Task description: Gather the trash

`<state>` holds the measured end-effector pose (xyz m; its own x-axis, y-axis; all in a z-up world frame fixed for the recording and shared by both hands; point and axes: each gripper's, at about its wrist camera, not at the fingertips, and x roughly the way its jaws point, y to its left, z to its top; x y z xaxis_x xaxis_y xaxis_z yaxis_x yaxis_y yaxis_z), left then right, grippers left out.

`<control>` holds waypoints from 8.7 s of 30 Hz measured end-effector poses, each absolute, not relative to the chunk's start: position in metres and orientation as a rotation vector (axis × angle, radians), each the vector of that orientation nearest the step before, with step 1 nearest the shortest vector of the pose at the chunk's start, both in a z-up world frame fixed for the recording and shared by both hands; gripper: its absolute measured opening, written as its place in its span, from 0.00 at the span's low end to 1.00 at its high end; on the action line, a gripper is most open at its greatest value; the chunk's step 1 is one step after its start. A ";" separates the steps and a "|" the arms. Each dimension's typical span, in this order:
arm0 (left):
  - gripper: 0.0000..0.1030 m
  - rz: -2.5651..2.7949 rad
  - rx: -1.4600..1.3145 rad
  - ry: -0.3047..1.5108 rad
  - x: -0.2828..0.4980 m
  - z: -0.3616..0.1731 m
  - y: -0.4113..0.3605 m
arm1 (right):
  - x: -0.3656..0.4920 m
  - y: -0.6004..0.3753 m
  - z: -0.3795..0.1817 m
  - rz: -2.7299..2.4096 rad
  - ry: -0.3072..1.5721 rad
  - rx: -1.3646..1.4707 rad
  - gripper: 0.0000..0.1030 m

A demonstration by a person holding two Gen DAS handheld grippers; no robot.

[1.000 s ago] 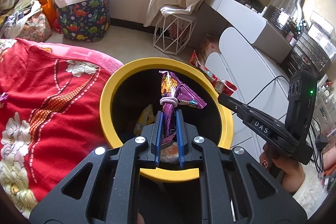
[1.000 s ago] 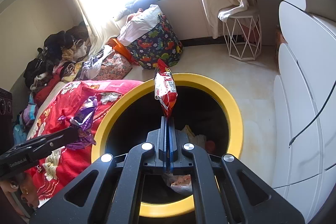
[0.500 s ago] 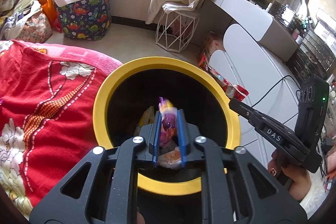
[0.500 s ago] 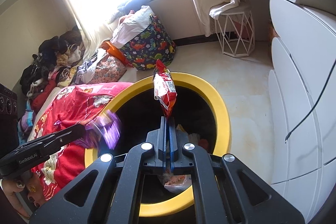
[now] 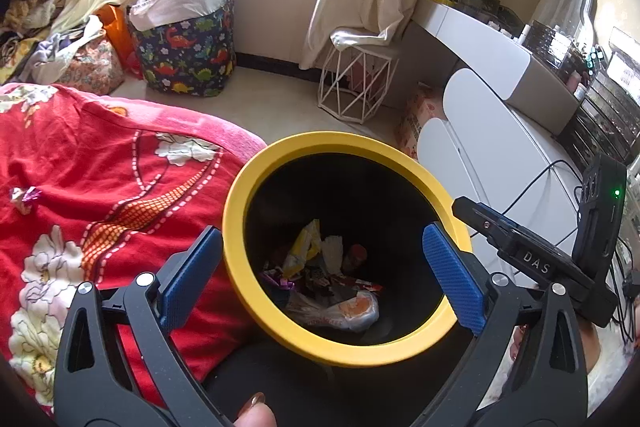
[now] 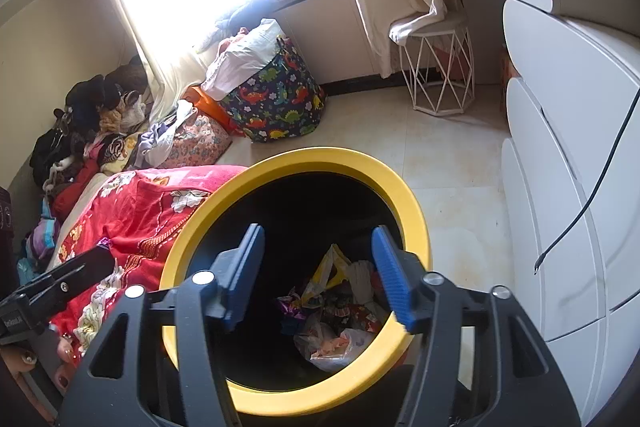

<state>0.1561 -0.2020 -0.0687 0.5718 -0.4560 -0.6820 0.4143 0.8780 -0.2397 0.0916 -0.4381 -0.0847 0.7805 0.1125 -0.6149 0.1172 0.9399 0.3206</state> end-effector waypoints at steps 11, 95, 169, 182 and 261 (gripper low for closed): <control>0.89 -0.413 -0.066 0.738 0.146 -0.051 -0.171 | 0.085 -0.418 -0.066 0.006 0.602 0.298 0.78; 0.13 0.162 -0.552 0.867 0.070 -0.146 0.137 | 0.271 -0.046 -0.142 0.624 0.834 -0.026 0.24; 0.12 -0.509 -0.169 0.752 0.168 -0.062 -0.164 | 0.114 -0.374 -0.102 0.096 0.779 0.194 0.28; 0.62 -0.578 -0.158 0.779 0.191 -0.066 -0.204 | 0.089 -0.412 -0.096 -0.019 0.732 0.264 0.72; 0.89 -0.139 -0.086 0.419 0.061 -0.014 -0.061 | -0.002 -0.320 -0.032 -0.044 0.200 0.003 0.94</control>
<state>0.0612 -0.0615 -0.0140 0.9043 -0.1517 -0.3989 0.1161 0.9869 -0.1119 -0.0024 -0.3196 -0.0323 0.9791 -0.0436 -0.1988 0.0442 0.9990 -0.0015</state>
